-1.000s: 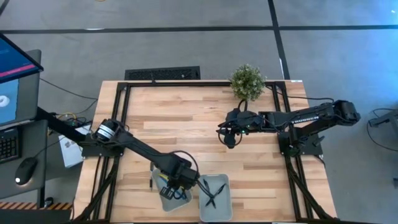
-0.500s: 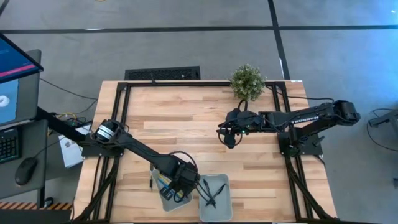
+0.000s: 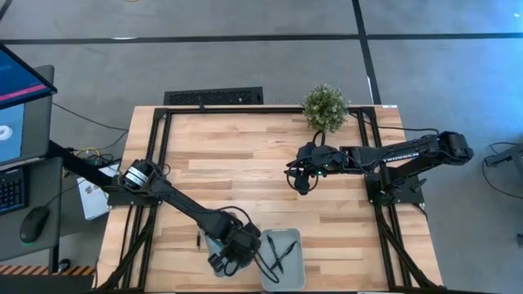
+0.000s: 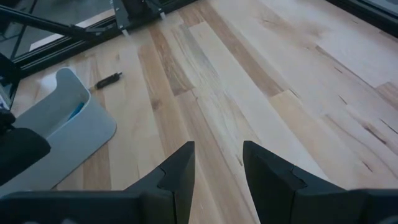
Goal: Sort pens & pencils
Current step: Adjust the left gray bin
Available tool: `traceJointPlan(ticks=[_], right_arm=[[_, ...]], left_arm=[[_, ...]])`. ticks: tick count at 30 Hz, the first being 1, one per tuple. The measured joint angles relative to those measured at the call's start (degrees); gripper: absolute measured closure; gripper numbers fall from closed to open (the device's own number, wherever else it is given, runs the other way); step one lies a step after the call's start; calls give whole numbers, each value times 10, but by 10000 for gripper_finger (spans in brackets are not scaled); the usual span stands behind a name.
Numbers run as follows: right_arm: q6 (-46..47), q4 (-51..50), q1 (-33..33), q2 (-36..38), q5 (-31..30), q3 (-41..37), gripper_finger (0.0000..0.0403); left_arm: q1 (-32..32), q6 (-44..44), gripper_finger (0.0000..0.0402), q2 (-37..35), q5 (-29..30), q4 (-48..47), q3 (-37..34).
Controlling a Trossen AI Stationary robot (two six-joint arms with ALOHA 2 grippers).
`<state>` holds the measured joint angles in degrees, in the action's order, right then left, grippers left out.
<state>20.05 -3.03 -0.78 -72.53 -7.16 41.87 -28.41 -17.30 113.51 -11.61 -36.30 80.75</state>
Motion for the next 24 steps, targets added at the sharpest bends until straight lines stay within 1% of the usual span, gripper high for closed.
traceJointPlan(ticks=[4,7,10,13,17,19,21,24], right_arm=[[0,0,0,0,0,0,246],[0,0,0,0,-2,0,246],[0,0,0,0,-2,0,246],[0,0,0,0,-2,0,246],[0,0,1,0,-2,0,246],[0,0,1,0,-2,0,246],[0,0,1,0,-2,0,246],[0,0,1,0,-2,0,246]], left_arm=[[2,-2,356,0,12,-47,0],[2,-46,356,-6,31,-82,0],[3,-59,356,-29,47,-108,0],[12,-44,356,-59,64,-124,0],[19,-3,356,-110,106,-126,0],[23,31,356,-136,122,-130,0],[27,90,356,-165,139,-133,0],[38,208,356,-211,158,-154,1]])
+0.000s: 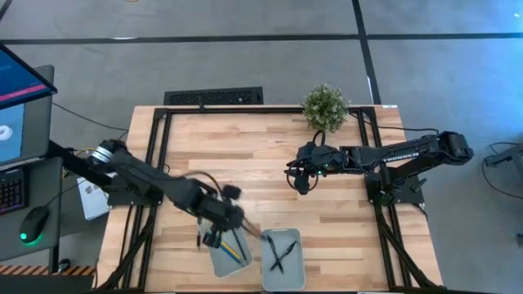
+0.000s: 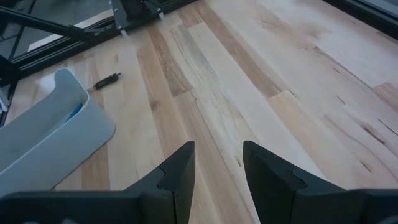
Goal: Sort pens & pencils
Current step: Adjust the left gray bin
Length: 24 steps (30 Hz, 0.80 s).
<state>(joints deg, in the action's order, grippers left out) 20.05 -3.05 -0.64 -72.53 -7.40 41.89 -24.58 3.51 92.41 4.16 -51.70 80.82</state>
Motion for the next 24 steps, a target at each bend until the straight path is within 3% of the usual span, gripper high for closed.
traceJointPlan(ticks=[6,11,15,19,24], right_arm=[[0,0,0,0,0,0,246],[-1,0,0,0,0,0,246],[-1,0,0,0,0,0,246],[-4,0,0,0,0,0,246],[-10,0,0,0,0,0,246]], left_arm=[[13,332,356,-84,49,-71,0],[3,641,356,-117,105,-224,0],[-24,827,356,-118,99,-344,-4],[-52,936,356,-117,80,-333,-46],[-75,1028,356,-117,62,-245,-136]])
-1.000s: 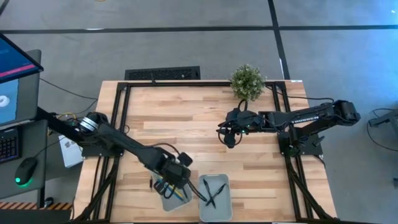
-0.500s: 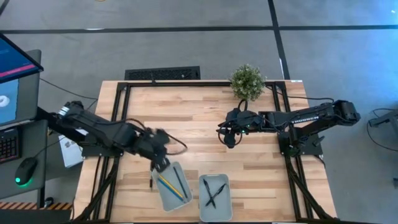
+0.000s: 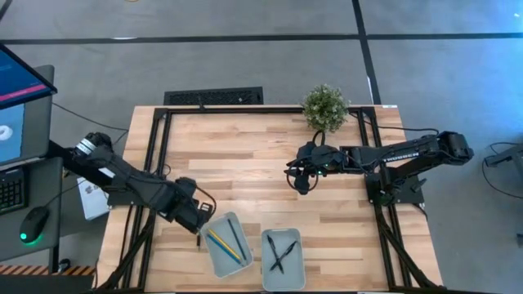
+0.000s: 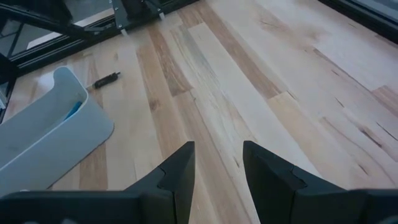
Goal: Sort pens & pencils
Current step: Adjust the left gray bin
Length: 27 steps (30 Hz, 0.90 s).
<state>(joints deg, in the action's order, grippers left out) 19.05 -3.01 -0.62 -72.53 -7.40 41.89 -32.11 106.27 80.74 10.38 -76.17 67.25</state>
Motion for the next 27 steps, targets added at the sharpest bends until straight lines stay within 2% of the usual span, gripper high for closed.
traceJointPlan(ticks=[3,8,12,17,27], right_arm=[[0,0,0,0,0,0,246],[0,0,0,0,0,0,246],[0,0,0,0,0,0,246],[0,0,0,0,0,0,246],[-1,0,0,0,0,0,246]], left_arm=[[-11,37,356,0,-20,67,-57],[-33,107,356,0,-22,146,-128],[-47,163,355,0,-21,202,-162],[-58,175,342,0,-23,310,-190],[-69,208,307,2,-43,327,-207]])
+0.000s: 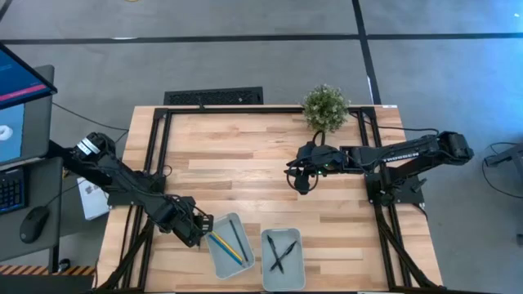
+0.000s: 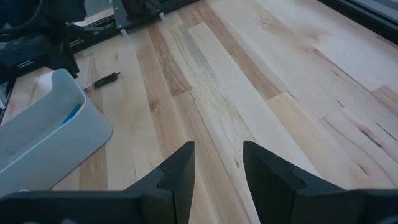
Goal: Sort pens & pencils
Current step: Adjust the left gray bin
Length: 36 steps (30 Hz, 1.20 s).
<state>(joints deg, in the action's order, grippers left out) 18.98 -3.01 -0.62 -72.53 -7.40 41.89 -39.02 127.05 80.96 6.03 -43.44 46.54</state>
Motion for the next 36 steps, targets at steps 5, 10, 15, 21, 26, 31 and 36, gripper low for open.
traceJointPlan(ticks=[5,10,15,21,26,31,36], right_arm=[[-1,0,4,0,0,0,246],[-1,0,16,0,0,0,246],[-1,0,25,0,0,0,246],[-1,0,27,0,0,0,246],[-2,0,27,0,0,0,246],[-14,0,27,0,0,0,246],[-14,0,27,0,0,0,246]], left_arm=[[15,-27,286,28,5,15,0],[42,-96,263,75,-6,64,0],[69,-157,237,108,0,140,3],[77,-198,208,105,18,128,9],[78,-215,184,105,4,118,16],[78,-217,151,105,2,118,17],[78,-240,141,99,8,82,43]])
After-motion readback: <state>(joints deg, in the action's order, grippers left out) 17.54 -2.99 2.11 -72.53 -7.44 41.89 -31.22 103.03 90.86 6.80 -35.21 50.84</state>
